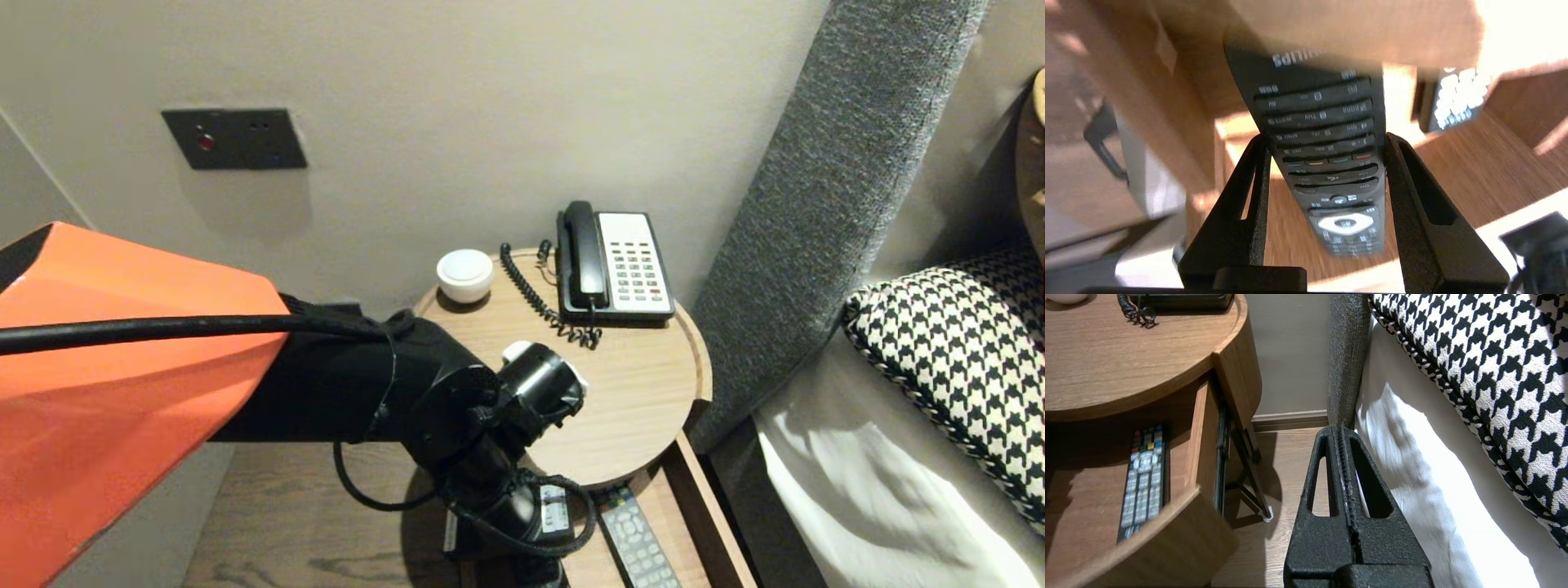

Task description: Take the remote control out of the drawer one by one and place them on the table

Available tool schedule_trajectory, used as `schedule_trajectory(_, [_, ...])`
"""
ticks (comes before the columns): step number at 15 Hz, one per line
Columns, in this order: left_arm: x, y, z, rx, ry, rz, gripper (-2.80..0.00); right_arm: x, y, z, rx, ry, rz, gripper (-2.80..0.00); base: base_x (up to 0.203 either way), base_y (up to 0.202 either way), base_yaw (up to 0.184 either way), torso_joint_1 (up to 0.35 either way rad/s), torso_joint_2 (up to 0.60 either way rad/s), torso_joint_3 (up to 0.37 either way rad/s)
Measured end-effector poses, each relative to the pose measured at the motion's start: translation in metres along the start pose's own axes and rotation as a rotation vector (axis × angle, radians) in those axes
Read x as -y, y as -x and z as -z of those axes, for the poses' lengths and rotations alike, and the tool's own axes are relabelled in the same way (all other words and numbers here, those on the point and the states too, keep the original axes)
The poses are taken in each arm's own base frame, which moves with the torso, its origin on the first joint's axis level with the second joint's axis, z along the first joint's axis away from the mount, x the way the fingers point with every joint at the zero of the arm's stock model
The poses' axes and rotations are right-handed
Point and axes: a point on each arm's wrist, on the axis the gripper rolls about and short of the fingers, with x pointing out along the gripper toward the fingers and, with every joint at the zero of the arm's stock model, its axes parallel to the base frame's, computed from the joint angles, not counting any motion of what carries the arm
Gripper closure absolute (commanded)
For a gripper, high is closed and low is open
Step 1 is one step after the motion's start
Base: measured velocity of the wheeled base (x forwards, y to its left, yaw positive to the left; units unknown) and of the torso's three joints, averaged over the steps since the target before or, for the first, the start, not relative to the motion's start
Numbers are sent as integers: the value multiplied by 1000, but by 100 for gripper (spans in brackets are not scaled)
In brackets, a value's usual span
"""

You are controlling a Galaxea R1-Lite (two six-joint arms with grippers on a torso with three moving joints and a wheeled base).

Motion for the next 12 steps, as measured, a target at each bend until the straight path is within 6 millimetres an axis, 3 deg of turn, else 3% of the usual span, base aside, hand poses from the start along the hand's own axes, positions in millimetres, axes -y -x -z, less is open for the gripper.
schedule_trajectory(12, [0,10,6,-14,-12,23,0,0,0,0,0,0,0,0,0,0,0,0,0,0])
